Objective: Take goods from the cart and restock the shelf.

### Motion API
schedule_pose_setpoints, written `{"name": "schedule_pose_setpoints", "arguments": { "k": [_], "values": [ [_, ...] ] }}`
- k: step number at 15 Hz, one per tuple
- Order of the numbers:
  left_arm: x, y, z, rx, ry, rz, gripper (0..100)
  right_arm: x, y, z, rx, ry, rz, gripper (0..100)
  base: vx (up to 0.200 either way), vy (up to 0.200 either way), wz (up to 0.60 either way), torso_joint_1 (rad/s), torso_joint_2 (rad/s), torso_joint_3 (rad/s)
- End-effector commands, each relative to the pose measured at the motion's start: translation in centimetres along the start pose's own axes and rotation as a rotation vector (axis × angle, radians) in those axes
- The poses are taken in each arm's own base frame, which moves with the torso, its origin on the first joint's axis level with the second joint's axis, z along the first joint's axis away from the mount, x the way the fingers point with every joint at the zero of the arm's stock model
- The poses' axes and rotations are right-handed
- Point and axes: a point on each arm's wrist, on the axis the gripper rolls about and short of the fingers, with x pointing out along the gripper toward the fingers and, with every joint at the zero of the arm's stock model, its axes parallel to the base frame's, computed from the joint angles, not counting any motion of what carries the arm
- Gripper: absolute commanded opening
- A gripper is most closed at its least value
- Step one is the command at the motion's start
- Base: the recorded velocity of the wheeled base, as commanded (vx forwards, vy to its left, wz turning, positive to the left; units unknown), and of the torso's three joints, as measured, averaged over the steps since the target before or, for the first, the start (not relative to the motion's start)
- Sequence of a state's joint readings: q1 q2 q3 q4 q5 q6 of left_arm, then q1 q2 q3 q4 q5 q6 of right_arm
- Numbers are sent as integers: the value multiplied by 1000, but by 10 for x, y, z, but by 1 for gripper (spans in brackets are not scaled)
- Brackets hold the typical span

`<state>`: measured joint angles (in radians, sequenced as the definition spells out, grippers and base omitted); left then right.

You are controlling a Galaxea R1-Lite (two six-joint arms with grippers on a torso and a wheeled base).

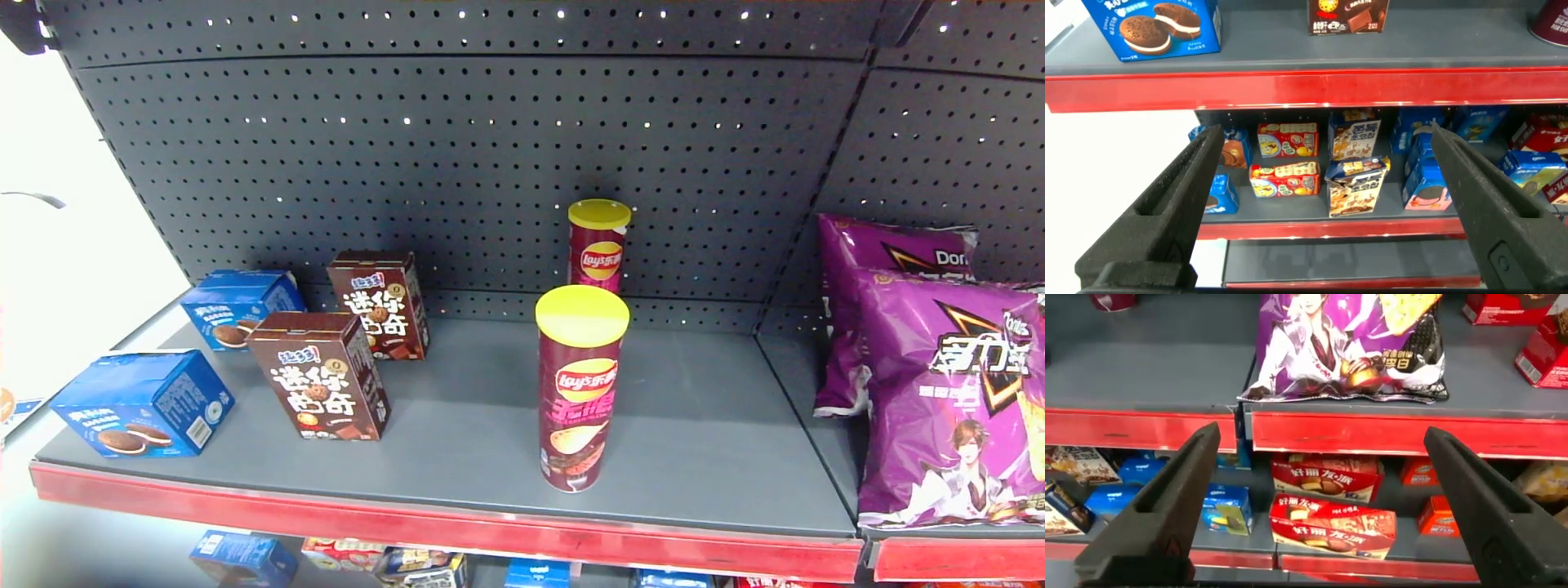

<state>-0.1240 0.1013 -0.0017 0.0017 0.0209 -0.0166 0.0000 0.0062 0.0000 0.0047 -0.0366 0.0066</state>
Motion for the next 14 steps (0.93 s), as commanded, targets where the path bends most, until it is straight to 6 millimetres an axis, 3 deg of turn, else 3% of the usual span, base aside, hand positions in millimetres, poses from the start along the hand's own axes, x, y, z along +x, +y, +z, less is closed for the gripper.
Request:
{"name": "schedule_pose_setpoints", "arguments": {
  "k": [1, 11, 14],
  "values": [
    [0, 0, 0, 0, 1, 0, 100, 0, 0, 0, 0, -3, 0, 100, 0, 0, 0, 0, 0, 0],
    [0, 0, 0, 4, 3, 0, 100, 0, 0, 0, 0, -3, 0, 100, 0, 0, 0, 0, 0, 0],
    [0, -1, 0, 75, -1, -50, 100, 0, 0, 0, 0, -3, 1, 100, 0, 0, 0, 0, 0, 0]
  ]
}}
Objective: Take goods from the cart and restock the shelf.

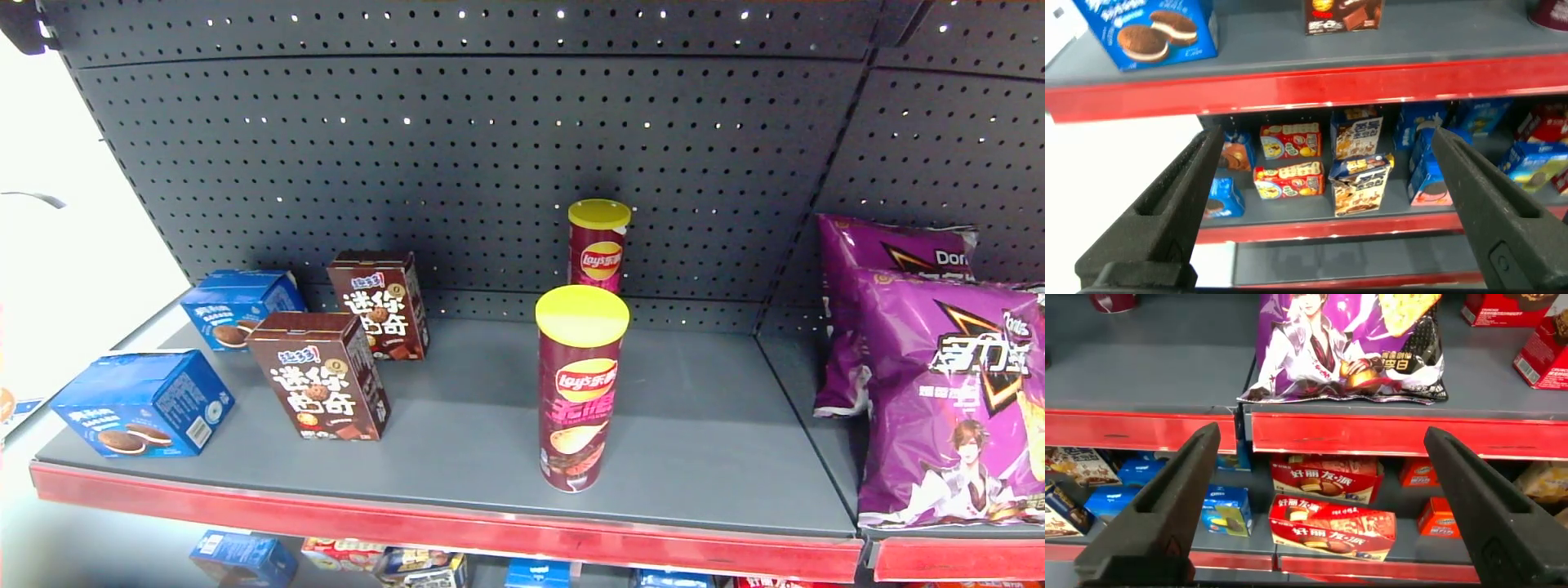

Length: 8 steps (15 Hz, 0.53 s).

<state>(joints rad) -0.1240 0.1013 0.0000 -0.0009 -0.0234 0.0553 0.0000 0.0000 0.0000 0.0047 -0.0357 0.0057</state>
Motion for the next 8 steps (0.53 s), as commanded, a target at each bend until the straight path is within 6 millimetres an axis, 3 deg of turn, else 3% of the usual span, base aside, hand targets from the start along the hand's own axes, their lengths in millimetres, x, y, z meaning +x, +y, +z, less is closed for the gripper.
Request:
{"name": "schedule_pose_setpoints", "arguments": {
  "k": [1, 2, 4, 6, 8],
  "values": [
    [0, 0, 0, 15, -2, -14, 100, 0, 0, 0, 0, 3, -1, 100, 0, 0, 0, 0, 0, 0],
    [0, 0, 4, 35, -25, -41, 100, 0, 0, 0, 0, 3, -1, 100, 0, 0, 0, 0, 0, 0],
    [16, 1, 54, 87, -108, -167, 100, 0, 0, 0, 0, 3, 0, 100, 0, 0, 0, 0, 0, 0],
    [30, -2, 76, 145, -171, -298, 100, 0, 0, 0, 0, 3, -1, 100, 0, 0, 0, 0, 0, 0],
    [67, -14, 97, 320, -198, -468, 100, 0, 0, 0, 0, 3, -1, 100, 0, 0, 0, 0, 0, 0]
  ]
}}
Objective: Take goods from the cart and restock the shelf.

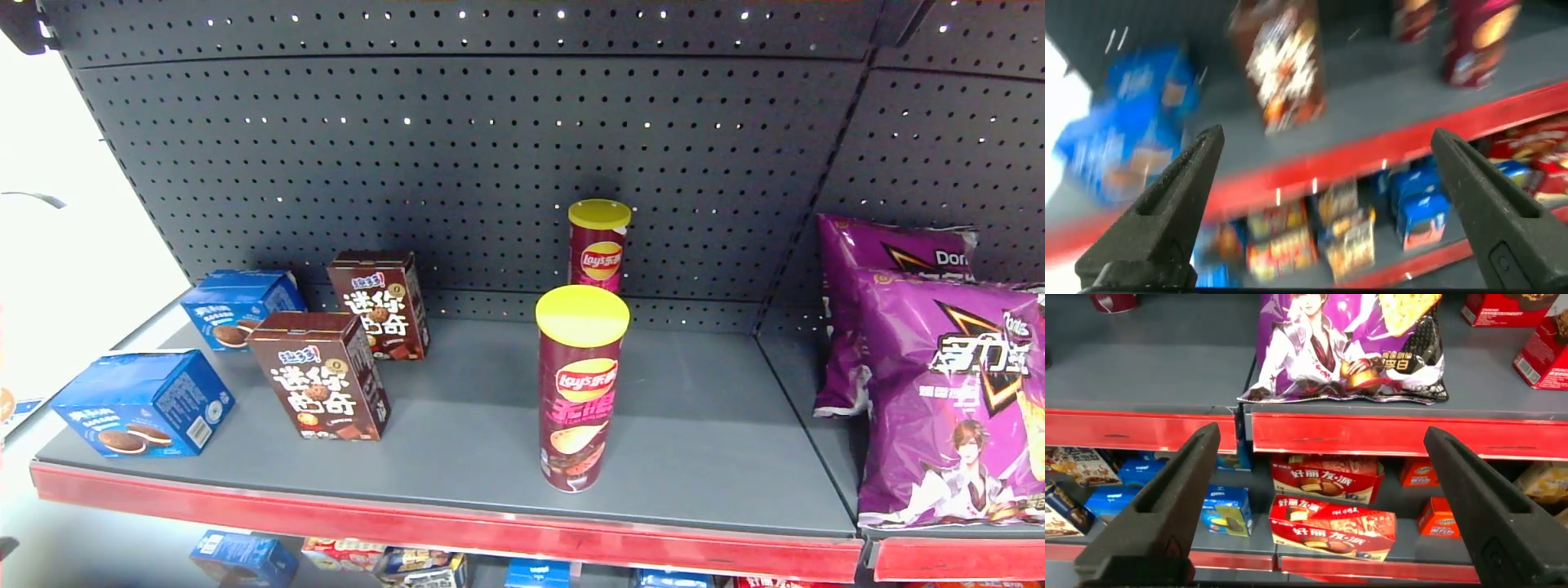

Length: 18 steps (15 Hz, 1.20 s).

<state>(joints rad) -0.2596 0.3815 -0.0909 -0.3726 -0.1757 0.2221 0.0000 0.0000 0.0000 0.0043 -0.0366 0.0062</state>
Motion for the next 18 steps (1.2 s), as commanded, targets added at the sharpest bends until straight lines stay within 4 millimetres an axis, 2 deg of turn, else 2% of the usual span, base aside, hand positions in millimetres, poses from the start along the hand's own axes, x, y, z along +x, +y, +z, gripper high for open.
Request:
{"name": "schedule_pose_setpoints", "arguments": {
  "k": [1, 2, 3, 4, 7, 9, 13, 18],
  "values": [
    [66, 6, 23, 113, 5, -232, 100, 0, 0, 0, 0, 3, 1, 100, 0, 0, 0, 0, 0, 0],
    [87, 8, 27, 94, -4, -243, 100, 0, 0, 0, 0, 3, 1, 100, 0, 0, 0, 0, 0, 0],
    [94, 8, 29, 76, -13, -255, 100, 0, 0, 0, 0, 3, 1, 100, 0, 0, 0, 0, 0, 0],
    [118, 8, 36, 2, -50, -303, 100, 0, 0, 0, 0, 3, 0, 100, 0, 0, 0, 0, 0, 0],
    [156, 6, 34, -155, -48, -328, 100, 0, 0, 0, 0, 3, 0, 100, 0, 0, 0, 0, 0, 0],
    [170, 1, 29, -194, -35, -378, 100, 0, 0, 0, 0, 3, 1, 100, 0, 0, 0, 0, 0, 0],
    [198, -6, 0, -233, 70, -416, 100, 0, 0, 0, 0, 3, 0, 100, 0, 0, 0, 0, 0, 0],
    [221, -13, -15, -276, 145, -438, 100, 0, 0, 0, 0, 3, 1, 100, 0, 0, 0, 0, 0, 0]
  ]
}}
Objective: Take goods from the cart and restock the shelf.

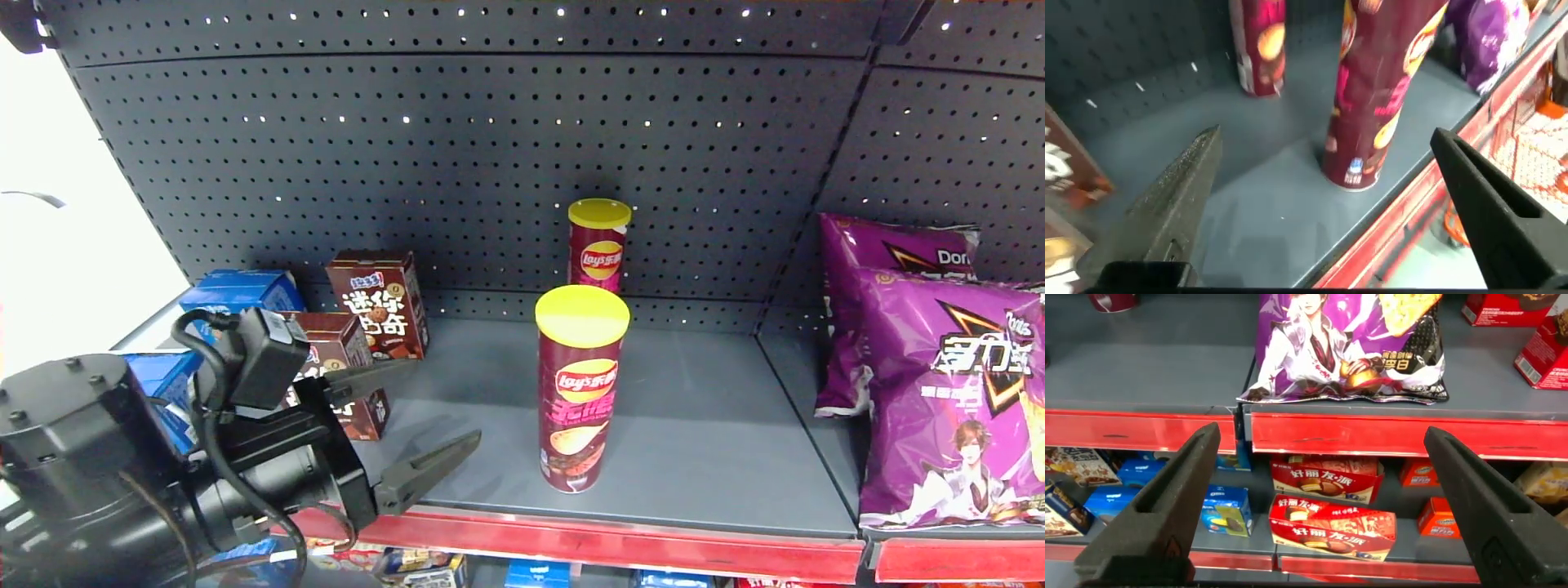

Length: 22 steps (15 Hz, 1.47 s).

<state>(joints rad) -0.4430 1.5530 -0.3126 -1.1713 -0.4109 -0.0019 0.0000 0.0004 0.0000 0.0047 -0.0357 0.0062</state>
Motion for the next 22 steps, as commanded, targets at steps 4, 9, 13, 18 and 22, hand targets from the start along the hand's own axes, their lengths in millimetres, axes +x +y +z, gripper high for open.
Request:
{"name": "schedule_pose_setpoints", "arguments": {
  "k": [4, 9, 13, 18, 22],
  "values": [
    [34, 15, -20, -32, 84, 50, 100, 0, 0, 0, 0, 3, 0, 100, 0, 0, 0, 0, 0, 0],
    [47, 21, -29, -39, 118, 108, 100, 0, 0, 0, 0, 3, 0, 100, 0, 0, 0, 0, 0, 0],
    [59, 24, -30, -40, 138, 102, 100, 0, 0, 0, 0, 3, -1, 100, 0, 0, 0, 0, 0, 0],
    [64, 17, -32, -34, 142, 76, 100, 0, 0, 0, 0, 3, 0, 100, 0, 0, 0, 0, 0, 0],
    [78, 22, -31, -28, 130, 107, 100, 0, 0, 0, 0, 3, -1, 100, 0, 0, 0, 0, 0, 0]
  ]
}}
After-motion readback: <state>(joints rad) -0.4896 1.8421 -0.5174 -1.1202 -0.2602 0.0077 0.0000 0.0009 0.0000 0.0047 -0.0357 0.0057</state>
